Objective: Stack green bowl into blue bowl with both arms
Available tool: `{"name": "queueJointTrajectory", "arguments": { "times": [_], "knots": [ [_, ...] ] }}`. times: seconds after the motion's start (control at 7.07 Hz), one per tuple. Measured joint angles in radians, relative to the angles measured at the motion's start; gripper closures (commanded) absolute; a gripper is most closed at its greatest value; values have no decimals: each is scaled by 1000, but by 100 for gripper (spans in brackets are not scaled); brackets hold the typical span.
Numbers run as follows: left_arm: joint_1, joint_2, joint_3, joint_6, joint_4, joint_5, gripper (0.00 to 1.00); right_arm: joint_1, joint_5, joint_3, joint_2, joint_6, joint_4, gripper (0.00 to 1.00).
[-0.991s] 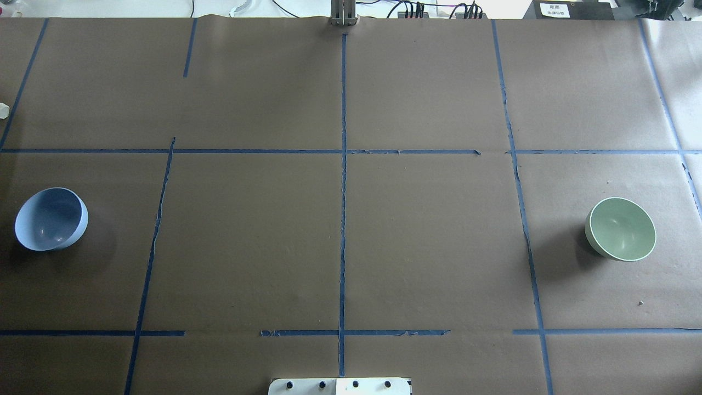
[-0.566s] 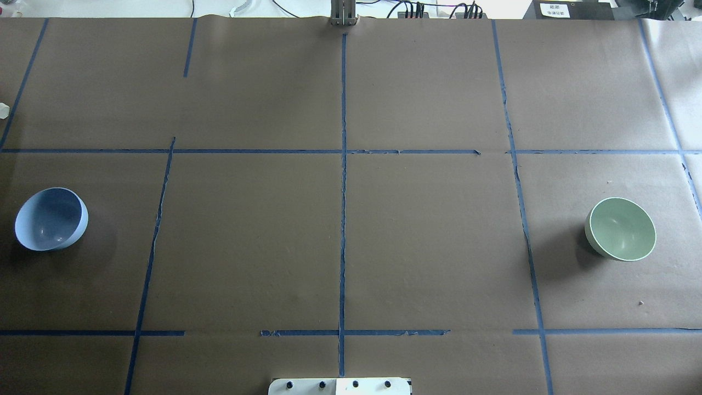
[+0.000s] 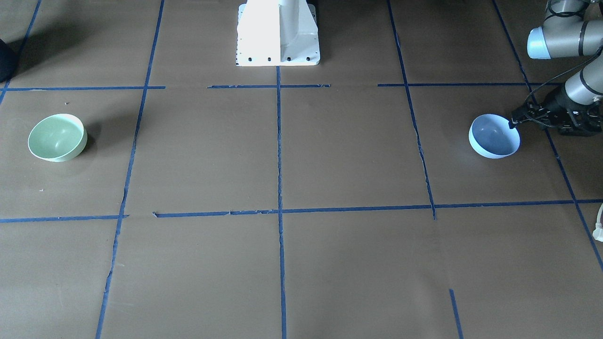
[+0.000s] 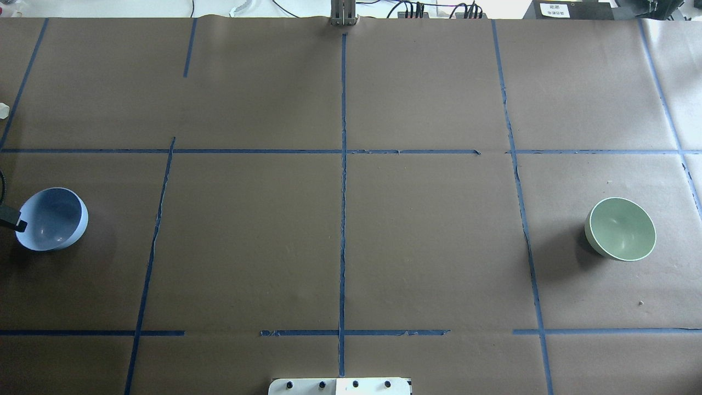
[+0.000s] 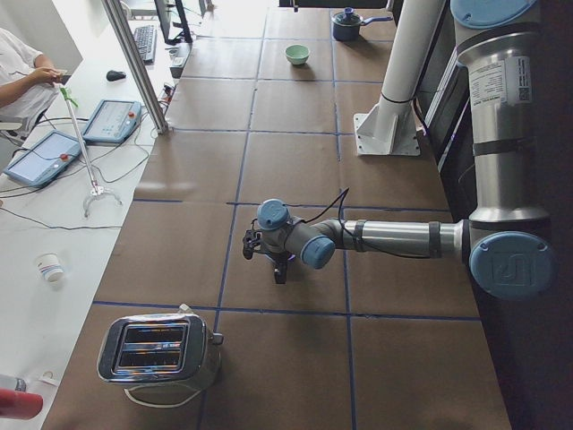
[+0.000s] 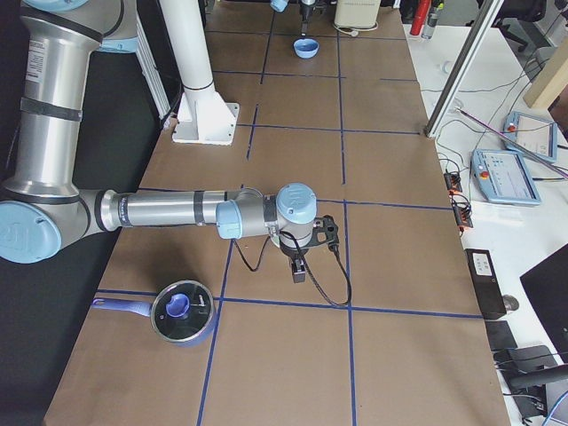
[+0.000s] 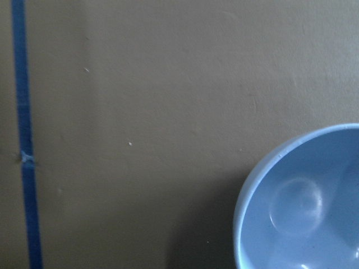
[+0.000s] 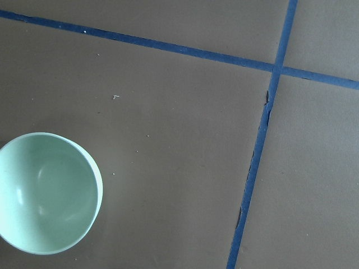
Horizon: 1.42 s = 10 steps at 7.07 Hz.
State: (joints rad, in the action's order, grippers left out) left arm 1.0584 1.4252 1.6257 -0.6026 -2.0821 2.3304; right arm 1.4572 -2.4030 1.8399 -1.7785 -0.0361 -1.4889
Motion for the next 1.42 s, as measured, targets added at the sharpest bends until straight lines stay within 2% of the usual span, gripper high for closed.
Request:
{"name": "queueJointTrajectory", "arguments": {
  "times": [0.14,0.28,0.57,0.71,0.99,1.13,1.42],
  "knots": [
    [-25,16,-19,-18,-13,2,90,-1,-2,0,0,1,1,0],
    [-37,36,-30,-42,-28,5,97,-1,-3,-1,1,1,1,0],
    [-59,99,-37,-126,-40,25,100,-1,-2,-2,1,-1,2,0],
    [-81,165,-30,-232,-46,36,100,-1,-2,-1,1,-2,3,0],
    [-219,403,-3,-583,-58,19,100,-2,-7,3,4,-4,5,0],
    [-333,533,-4,-748,-54,-60,100,-3,-8,3,4,-4,18,0],
    [-525,738,-30,-895,46,-296,100,-3,-10,-2,3,0,53,0]
  ]
}}
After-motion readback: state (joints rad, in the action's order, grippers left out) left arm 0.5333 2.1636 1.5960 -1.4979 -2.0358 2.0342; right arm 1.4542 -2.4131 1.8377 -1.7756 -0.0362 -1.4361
